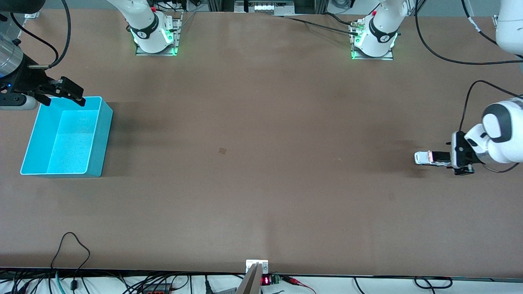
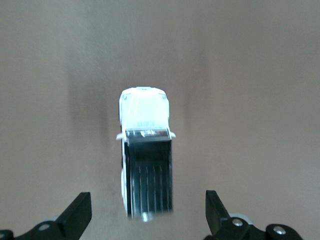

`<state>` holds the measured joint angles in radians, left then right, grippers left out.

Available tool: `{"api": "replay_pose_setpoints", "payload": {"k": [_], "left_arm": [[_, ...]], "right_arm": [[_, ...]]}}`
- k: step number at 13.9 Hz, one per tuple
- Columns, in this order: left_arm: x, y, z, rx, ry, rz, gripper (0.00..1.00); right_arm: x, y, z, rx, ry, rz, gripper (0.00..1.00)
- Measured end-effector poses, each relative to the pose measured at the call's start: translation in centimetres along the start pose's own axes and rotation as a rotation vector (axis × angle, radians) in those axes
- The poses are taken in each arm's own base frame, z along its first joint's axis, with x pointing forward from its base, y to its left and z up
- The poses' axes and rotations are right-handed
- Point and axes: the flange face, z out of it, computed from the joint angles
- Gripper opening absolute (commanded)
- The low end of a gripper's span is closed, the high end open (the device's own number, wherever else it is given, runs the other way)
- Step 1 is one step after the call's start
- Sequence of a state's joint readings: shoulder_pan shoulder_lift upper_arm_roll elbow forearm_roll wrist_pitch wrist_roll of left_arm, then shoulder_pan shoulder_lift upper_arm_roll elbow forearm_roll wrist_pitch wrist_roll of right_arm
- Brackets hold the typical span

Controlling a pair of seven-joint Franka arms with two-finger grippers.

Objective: Wind and store white jeep toy

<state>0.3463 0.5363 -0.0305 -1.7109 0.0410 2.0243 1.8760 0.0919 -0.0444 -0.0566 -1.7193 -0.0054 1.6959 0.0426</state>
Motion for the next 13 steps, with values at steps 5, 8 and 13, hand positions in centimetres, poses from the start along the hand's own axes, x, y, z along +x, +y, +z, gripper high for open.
{"api": "replay_pose_setpoints", "payload": {"k": [5, 8, 13], "left_arm": [[1.8, 0.8, -6.6, -0.078, 0.009, -0.266, 1.00], [5.1, 0.8, -10.8, -0.124, -0.008, -0.456, 1.00], [12.9, 0.9, -18.8, -0.142, -0.067, -0.724, 1.00]], "right_arm": [[0.0, 0.0, 0.0, 0.000, 0.000, 0.000, 1.00], [0.0, 0.0, 0.0, 0.000, 0.000, 0.000, 1.00], [0.0, 0.0, 0.0, 0.000, 0.000, 0.000, 1.00]]}}
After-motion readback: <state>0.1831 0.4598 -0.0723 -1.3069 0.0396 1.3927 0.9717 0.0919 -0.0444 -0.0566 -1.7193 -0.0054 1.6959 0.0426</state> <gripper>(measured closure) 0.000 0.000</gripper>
